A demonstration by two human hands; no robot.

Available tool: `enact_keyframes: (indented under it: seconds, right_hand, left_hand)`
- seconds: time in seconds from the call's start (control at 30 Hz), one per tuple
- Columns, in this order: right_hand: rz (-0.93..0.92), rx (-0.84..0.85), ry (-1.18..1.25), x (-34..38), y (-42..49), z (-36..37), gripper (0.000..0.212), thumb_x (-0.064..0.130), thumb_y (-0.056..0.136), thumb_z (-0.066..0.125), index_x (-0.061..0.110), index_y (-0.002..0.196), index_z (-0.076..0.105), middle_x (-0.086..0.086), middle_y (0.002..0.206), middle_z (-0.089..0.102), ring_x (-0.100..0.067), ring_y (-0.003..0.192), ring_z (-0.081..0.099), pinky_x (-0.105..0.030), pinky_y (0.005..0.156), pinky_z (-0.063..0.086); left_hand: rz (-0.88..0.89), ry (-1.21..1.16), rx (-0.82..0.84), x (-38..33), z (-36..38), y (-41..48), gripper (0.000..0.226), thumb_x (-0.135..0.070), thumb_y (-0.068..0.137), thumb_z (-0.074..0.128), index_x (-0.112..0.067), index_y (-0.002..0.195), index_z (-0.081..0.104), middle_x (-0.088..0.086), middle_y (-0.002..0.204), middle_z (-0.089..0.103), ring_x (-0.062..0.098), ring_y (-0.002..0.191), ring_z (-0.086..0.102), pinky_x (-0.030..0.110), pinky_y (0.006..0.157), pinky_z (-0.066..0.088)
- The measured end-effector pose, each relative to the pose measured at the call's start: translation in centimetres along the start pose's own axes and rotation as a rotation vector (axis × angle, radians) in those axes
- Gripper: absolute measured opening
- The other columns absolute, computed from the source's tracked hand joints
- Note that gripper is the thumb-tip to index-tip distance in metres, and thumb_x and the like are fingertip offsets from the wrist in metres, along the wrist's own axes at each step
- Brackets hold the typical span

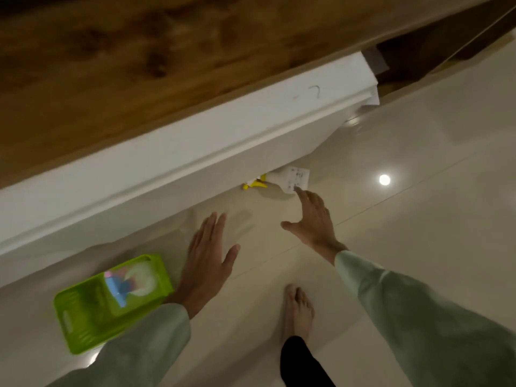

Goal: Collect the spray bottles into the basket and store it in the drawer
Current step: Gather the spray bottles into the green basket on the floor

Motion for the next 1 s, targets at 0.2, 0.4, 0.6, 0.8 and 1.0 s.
enact_keyframes:
  seconds: [0.2, 0.4, 0.6, 0.8, 1.0]
  right_hand:
    - [-0.191, 0.086, -0.338, -5.1, 11.2, 2.0, 0.111, 0.046, 0.069, 0.079, 0.027, 0.158, 0.015, -0.017, 0.165, 0.011, -0.038, 0.152, 0.013, -0.051, 0.120, 0.023]
    - [-0.313, -0.055, -0.529, -4.2, 15.6, 3.3, 0.100, 0.048, 0.059, 0.083, 0.020, 0.142, 0.035, -0.017, 0.130, 0.047, -0.039, 0.118, 0.046, -0.049, 0.103, 0.039]
    - [-0.200, 0.266, -0.342, -4.8, 11.8, 6.9, 0.110, 0.040, 0.057, 0.087, 0.023, 0.142, 0.020, -0.011, 0.126, 0.049, -0.039, 0.107, 0.058, -0.044, 0.087, 0.046]
    - [0.057, 0.297, -0.067, -4.7, 4.4, 8.6, 0.093, 0.047, 0.049, 0.085, 0.027, 0.128, 0.040, -0.002, 0.108, 0.049, -0.031, 0.098, 0.057, -0.040, 0.080, 0.051]
    - [0.076, 0.222, 0.317, 1.7, -3.9, 7.0, 0.076, 0.054, 0.039, 0.086, 0.032, 0.105, 0.053, 0.013, 0.097, 0.060, -0.010, 0.084, 0.061, -0.025, 0.064, 0.047]
  left_hand:
    - [-0.055, -0.014, 0.004, -0.8, 7.1, 7.4, 0.070, -0.040, 0.098, 0.049, -0.021, 0.156, 0.016, 0.003, 0.165, 0.014, 0.019, 0.152, 0.015, 0.037, 0.123, 0.016]
    - [-0.055, 0.006, 0.013, 0.0, 10.3, 10.1, 0.071, -0.043, 0.098, 0.046, -0.021, 0.157, 0.013, 0.003, 0.166, 0.011, 0.019, 0.153, 0.012, 0.038, 0.123, 0.016]
    - [-0.098, -0.003, 0.028, 0.7, 9.6, 7.5, 0.071, -0.043, 0.098, 0.047, -0.023, 0.156, 0.012, 0.002, 0.166, 0.009, 0.020, 0.153, 0.013, 0.040, 0.123, 0.018]
    - [-0.111, -0.021, 0.006, 2.0, 6.7, 3.6, 0.070, -0.042, 0.098, 0.047, -0.020, 0.156, 0.015, 0.004, 0.166, 0.011, 0.022, 0.152, 0.016, 0.039, 0.122, 0.018]
    - [-0.149, -0.066, -0.071, 4.7, 1.4, -2.2, 0.070, -0.041, 0.097, 0.050, -0.018, 0.156, 0.018, 0.007, 0.165, 0.016, 0.025, 0.151, 0.020, 0.037, 0.121, 0.019]
Point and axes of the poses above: each hand's wrist, its own y-axis towards the middle knuckle, its own z-axis out of the palm, x = y × z, the point moved 3 cm from there along y, towards the middle knuckle
